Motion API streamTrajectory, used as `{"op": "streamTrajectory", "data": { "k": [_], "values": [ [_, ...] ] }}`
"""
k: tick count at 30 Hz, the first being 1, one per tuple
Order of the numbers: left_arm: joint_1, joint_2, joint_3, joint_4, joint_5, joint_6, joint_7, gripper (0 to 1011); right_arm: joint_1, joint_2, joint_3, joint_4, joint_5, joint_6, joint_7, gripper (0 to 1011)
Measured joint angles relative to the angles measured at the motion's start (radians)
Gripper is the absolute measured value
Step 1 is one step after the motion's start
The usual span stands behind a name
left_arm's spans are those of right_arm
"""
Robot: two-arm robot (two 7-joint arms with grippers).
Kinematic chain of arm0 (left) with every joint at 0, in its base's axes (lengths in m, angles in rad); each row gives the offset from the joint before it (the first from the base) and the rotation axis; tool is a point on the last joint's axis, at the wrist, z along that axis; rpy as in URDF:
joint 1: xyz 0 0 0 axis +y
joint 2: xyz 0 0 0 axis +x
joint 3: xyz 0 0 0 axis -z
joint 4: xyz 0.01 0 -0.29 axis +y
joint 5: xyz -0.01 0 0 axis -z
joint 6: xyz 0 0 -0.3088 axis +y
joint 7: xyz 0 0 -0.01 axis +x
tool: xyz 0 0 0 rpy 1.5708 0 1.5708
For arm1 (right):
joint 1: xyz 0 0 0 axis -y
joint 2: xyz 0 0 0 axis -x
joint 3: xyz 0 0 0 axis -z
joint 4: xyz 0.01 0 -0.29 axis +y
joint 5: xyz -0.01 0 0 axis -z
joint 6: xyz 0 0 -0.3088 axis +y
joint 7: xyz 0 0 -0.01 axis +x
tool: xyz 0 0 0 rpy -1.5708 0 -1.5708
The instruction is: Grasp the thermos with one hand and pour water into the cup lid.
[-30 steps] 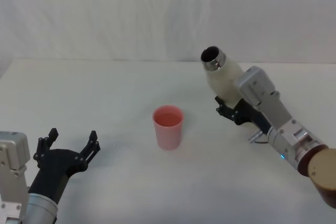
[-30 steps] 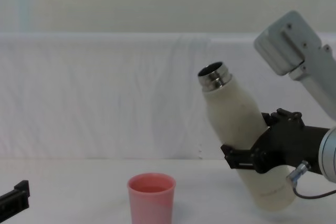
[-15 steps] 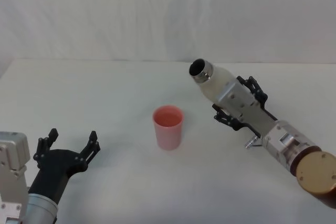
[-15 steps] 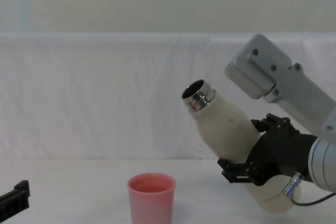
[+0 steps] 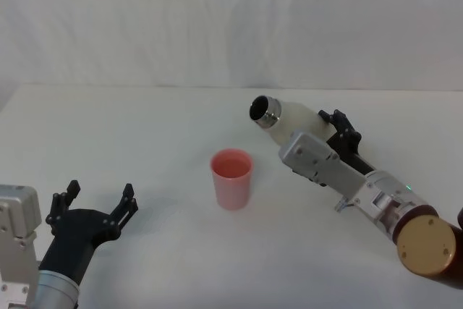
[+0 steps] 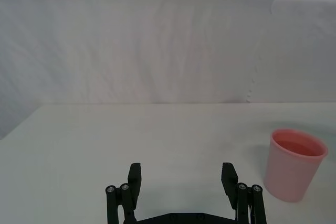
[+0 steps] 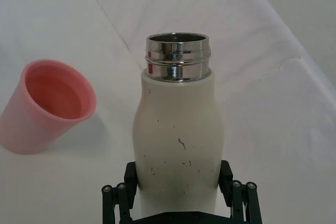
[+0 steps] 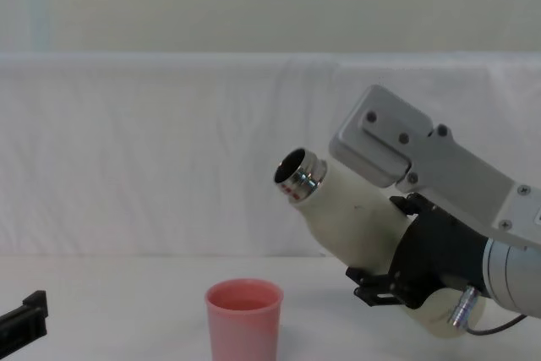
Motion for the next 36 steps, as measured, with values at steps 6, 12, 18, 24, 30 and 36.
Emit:
{"op": "streamTrajectory", "data": {
  "k": [6, 12, 18, 24, 30, 36],
  "values": [
    [0.000, 0.000, 0.000, 0.000, 0.000, 0.000, 0.000, 1001, 0.003, 0.006, -0.010, -0.001, -0.045, 0.004, 0.008, 952],
    [0.000, 0.000, 0.000, 0.000, 0.000, 0.000, 0.000, 1001, 0.003, 0.010, -0.013, -0.009, -0.075, 0.008, 0.016, 952],
    [0.000, 0.000, 0.000, 0.000, 0.000, 0.000, 0.000, 1001, 0.003, 0.014, -0.020, -0.011, -0.110, 0.011, 0.021, 952],
    [0.000, 0.000, 0.000, 0.000, 0.000, 0.000, 0.000, 1001, 0.008, 0.018, -0.034, -0.009, -0.149, 0.015, 0.026, 952],
    [0.000, 0.000, 0.000, 0.000, 0.000, 0.000, 0.000, 1001, 0.015, 0.021, -0.044, -0.005, -0.179, 0.017, 0.032, 952],
    [0.000, 0.000, 0.000, 0.000, 0.000, 0.000, 0.000, 1001, 0.020, 0.026, -0.056, -0.004, -0.212, 0.019, 0.038, 951]
  ]
}}
